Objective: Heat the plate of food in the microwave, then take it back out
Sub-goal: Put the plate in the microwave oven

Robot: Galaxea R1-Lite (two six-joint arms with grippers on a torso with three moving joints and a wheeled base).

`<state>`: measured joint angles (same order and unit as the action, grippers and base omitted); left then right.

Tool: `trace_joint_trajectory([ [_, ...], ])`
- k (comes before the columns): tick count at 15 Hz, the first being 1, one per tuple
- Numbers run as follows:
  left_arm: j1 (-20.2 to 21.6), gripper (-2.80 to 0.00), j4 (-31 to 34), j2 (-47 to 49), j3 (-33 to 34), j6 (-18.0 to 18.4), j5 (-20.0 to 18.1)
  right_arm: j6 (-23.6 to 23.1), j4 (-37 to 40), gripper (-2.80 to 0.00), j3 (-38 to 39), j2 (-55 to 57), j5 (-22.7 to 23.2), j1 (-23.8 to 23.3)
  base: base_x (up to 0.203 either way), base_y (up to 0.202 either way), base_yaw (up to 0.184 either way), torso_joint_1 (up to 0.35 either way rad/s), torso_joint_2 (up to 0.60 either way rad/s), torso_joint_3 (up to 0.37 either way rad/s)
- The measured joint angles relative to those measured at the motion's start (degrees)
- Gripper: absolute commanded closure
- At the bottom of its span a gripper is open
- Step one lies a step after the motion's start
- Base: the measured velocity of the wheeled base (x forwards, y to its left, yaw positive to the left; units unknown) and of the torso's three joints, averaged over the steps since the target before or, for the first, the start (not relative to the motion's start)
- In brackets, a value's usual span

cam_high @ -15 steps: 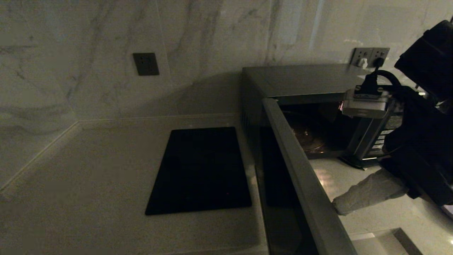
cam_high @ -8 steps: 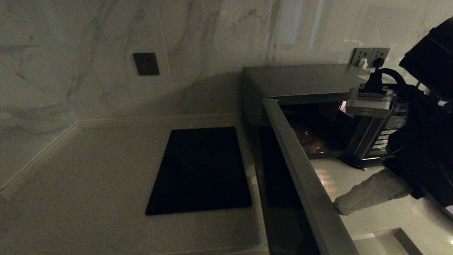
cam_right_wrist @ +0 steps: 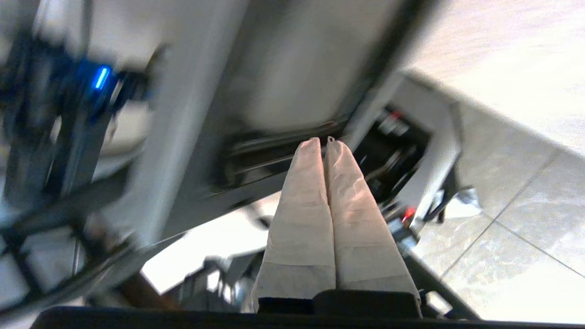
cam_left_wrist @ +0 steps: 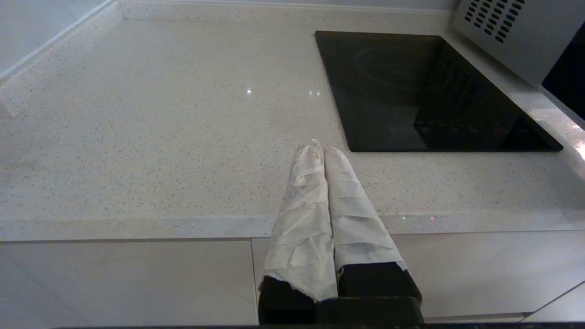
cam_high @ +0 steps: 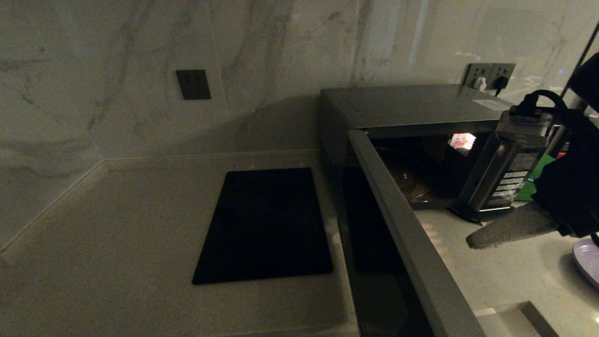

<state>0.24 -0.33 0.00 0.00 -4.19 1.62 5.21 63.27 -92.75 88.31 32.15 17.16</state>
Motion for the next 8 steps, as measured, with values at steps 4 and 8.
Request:
trace_joint_trajectory([
  [4,0.0,0.00,0.0,0.0,0.0,0.0,0.0,-0.1,-9.0,0.00,6.0,-3.2,-6.4,-18.6,0.000,0.000,0.000,0.000,0.00,0.000],
  [8,0.0,0.00,0.0,0.0,0.0,0.0,0.0,-0.3,-19.4,0.00,10.5,-5.1,-13.3,-45.6,0.000,0.000,0.000,0.000,0.00,0.000],
])
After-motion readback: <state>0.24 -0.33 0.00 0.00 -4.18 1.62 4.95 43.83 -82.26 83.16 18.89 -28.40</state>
